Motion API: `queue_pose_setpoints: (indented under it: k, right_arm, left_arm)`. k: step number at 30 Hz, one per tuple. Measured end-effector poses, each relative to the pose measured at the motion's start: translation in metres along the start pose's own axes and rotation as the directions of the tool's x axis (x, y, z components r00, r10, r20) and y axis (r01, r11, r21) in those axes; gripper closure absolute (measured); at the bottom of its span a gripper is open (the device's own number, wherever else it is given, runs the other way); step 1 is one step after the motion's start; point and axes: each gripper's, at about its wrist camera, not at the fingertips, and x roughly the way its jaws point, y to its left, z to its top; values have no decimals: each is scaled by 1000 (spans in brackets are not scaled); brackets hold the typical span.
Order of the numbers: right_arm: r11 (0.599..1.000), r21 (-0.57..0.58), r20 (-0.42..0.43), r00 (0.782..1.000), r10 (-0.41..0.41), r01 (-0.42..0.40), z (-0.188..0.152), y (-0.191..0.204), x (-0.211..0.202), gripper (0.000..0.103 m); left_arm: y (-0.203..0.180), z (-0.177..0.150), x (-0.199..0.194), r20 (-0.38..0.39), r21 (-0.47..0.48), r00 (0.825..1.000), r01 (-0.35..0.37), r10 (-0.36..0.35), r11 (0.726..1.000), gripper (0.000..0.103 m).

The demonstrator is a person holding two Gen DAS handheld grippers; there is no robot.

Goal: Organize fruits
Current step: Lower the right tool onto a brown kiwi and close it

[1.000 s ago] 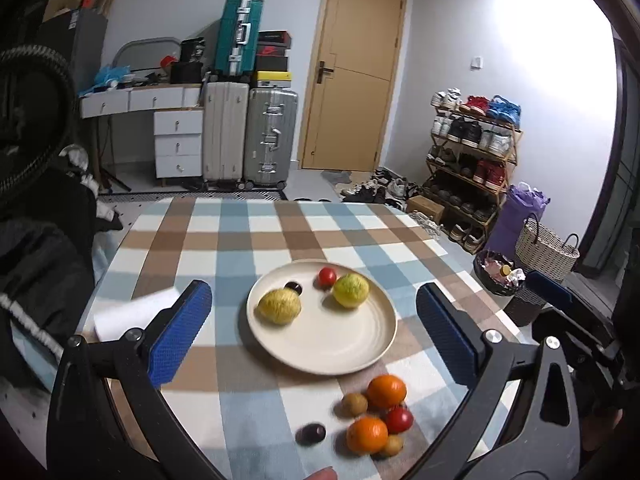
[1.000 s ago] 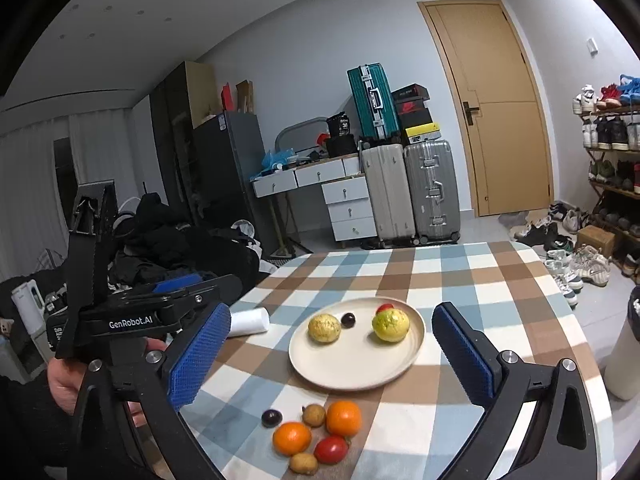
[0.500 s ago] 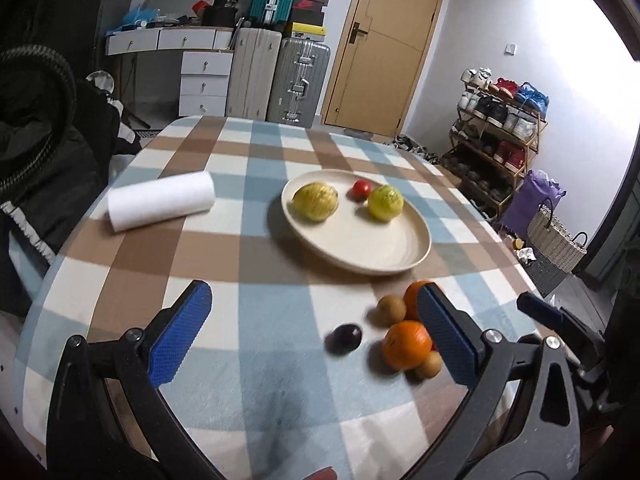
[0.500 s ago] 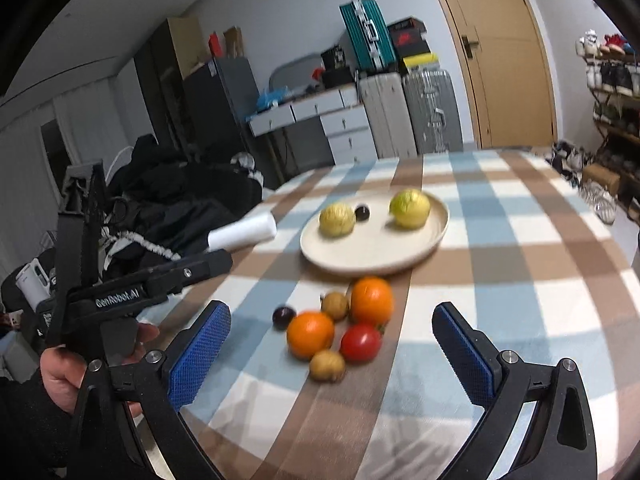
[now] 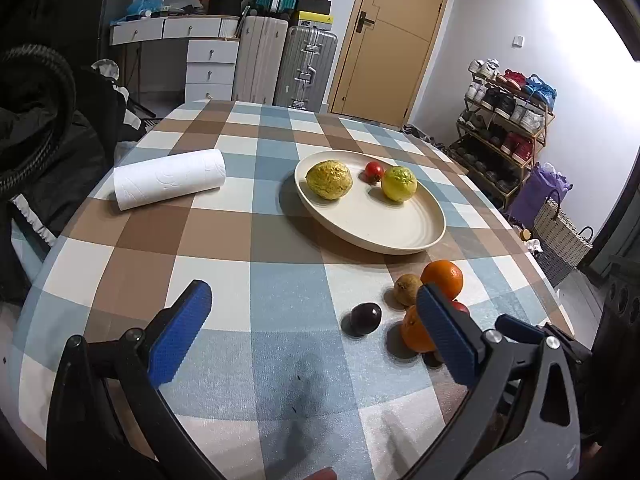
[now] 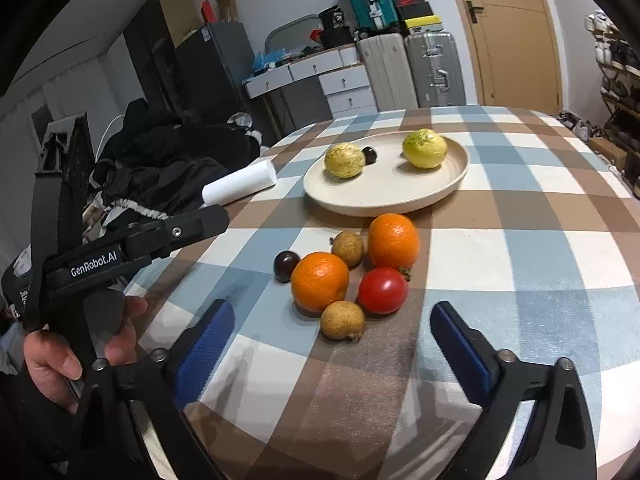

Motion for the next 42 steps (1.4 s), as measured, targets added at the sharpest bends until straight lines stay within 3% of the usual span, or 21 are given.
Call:
queue_pose_setpoints:
  k: [1, 6, 16, 22, 27, 32, 38, 42]
  right_arm:
    - [1000, -2, -7, 1000, 7, -7, 0, 1, 0, 15]
    - [1000, -14, -14, 1000, -12, 11, 1, 1, 3, 19]
    - [999, -34, -32, 999, -30, 29, 1, 1, 9, 41]
    - [999, -32, -51, 998, -36, 34, 1, -2, 15, 48]
    - [998, -49, -59, 998, -34, 31, 2, -1, 17, 58]
    - [997, -67, -69, 996, -50, 45, -1, 1, 19, 76]
    - [997, -65, -55, 998, -34, 30, -4, -1, 15, 76]
    - [999, -45, -18, 1000, -15, 15, -3, -5, 7, 77]
  left_arm:
    - [0, 1, -1, -3, 0, 1000, 1, -1, 1000, 1]
    - [-1, 1, 0, -10, 1, 1000, 12, -12, 1000, 1]
    - [2, 2, 6, -24, -4, 999, 28, -28, 1000, 1]
    - [4, 1, 7, -28, -5, 999, 36, -37, 999, 1]
    - [5, 3, 13, -41, -3, 999, 33, -33, 999, 1]
    - [6, 4, 14, -45, 3, 999, 30, -30, 1000, 1]
    - [11, 8, 23, -78, 10, 996, 36, -35, 999, 1]
    - [4, 13, 35, -133, 74, 989, 68, -58, 995, 1]
